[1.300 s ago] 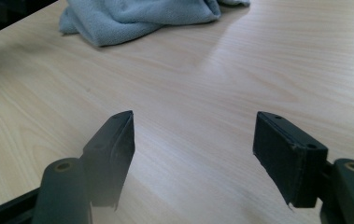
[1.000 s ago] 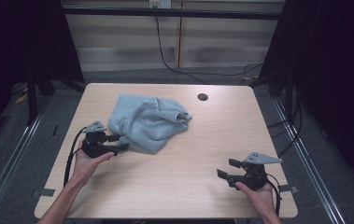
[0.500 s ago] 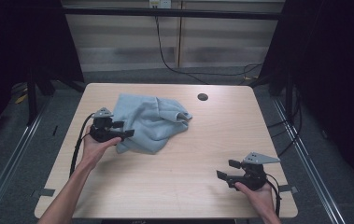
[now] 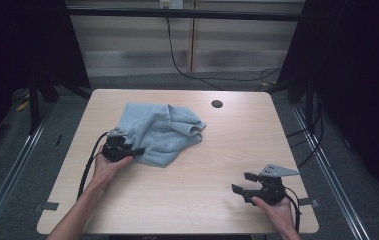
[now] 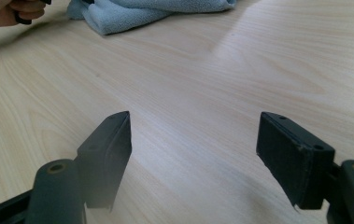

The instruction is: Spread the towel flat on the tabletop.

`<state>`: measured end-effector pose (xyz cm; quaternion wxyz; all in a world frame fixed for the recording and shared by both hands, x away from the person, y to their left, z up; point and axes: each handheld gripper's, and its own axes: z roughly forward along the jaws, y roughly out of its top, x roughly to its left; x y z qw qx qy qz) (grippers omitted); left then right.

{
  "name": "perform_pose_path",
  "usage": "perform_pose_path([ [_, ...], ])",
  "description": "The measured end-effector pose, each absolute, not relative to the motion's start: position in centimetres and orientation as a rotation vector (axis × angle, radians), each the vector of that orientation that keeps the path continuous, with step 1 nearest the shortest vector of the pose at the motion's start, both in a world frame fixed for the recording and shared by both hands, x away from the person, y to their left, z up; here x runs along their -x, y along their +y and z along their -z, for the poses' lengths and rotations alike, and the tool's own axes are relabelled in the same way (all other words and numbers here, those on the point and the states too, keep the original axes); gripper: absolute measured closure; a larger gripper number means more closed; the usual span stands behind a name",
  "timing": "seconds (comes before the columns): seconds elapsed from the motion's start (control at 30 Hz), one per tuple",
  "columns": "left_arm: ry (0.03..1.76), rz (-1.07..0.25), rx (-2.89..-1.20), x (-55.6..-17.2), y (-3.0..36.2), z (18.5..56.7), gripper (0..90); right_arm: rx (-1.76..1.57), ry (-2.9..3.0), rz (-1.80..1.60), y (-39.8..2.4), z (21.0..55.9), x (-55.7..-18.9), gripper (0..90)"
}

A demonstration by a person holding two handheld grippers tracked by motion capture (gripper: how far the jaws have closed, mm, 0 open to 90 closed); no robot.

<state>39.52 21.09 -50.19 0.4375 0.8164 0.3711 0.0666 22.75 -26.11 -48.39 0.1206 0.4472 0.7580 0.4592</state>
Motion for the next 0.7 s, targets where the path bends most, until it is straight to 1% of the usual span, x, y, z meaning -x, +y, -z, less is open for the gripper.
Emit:
perform_pose_path([
  [0.13, 0.884, -0.124, -2.033, -38.1, 21.3, 50.3, 63.5, -1.304, 2.223, -1.342, -25.8, 48.4, -22.8, 26.9],
  [0.4, 0.847, -0.095, -2.06, -35.6, 21.5, 50.1, 63.4, -1.303, 2.241, -1.34, -25.2, 48.6, -23.2, 30.0],
  [0.7, 0.782, -0.047, -2.078, -30.6, 21.4, 50.0, 63.3, -1.296, 2.227, -1.37, -24.8, 47.9, -23.4, 30.5],
])
